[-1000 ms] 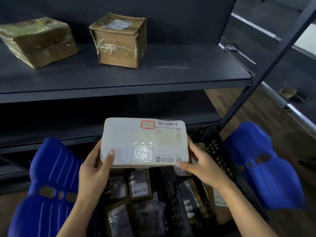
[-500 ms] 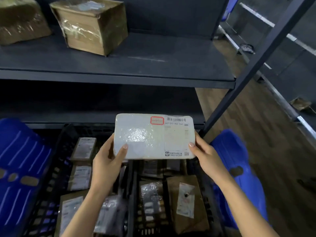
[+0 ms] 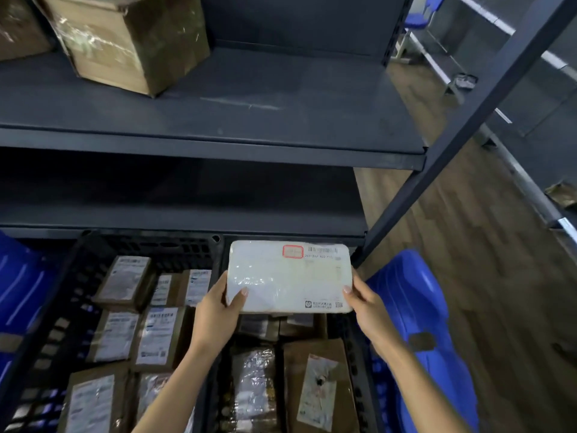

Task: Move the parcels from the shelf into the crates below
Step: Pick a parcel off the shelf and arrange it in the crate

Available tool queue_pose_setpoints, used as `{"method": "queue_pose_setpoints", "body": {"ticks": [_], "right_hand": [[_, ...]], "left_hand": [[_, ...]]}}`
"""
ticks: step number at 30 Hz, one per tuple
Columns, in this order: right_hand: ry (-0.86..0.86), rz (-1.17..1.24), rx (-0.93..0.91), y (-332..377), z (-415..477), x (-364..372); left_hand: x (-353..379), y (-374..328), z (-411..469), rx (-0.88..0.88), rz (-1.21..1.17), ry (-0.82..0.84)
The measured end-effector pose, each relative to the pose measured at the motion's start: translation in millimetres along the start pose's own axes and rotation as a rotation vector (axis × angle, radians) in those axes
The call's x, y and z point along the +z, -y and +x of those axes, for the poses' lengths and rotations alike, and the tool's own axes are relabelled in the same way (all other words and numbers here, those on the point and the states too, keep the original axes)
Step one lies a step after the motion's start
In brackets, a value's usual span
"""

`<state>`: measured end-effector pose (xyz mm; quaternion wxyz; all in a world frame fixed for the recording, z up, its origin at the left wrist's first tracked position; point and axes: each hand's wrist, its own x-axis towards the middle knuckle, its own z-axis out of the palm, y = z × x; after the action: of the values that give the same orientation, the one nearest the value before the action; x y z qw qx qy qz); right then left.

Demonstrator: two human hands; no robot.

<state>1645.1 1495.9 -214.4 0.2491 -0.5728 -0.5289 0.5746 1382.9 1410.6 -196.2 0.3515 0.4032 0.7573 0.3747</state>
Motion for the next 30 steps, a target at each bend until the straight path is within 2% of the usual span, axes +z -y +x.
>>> {"method": "queue_pose_setpoints", "body": {"ticks": [8,12,15,23,30], "right_hand": [[0.02,0.057,0.155,-66.5,71.7,30.5],[0.006,0.071,0.23,-90.2,100.8,42.5],[0.009,0.086,0.266,-99.3,116.7,48.3],[0.017,0.004,0.21,-103.4,143.0,48.6],[0.032,-0.06,0.218,-110.7,143.5,49.5]], "left_hand": [[38.2,43.8,59.7,-0.185,0.175,0.036],[61.5,60.3,84.2,-0.272,0.159,0.001],[76.5,69.4,95.1,-0.279,0.168,-0.052],[94.6,73.8,108.3,-0.278,0.224,-0.122],[93.0,77.9,110.1,-0.286,0.278,-0.067]]}}
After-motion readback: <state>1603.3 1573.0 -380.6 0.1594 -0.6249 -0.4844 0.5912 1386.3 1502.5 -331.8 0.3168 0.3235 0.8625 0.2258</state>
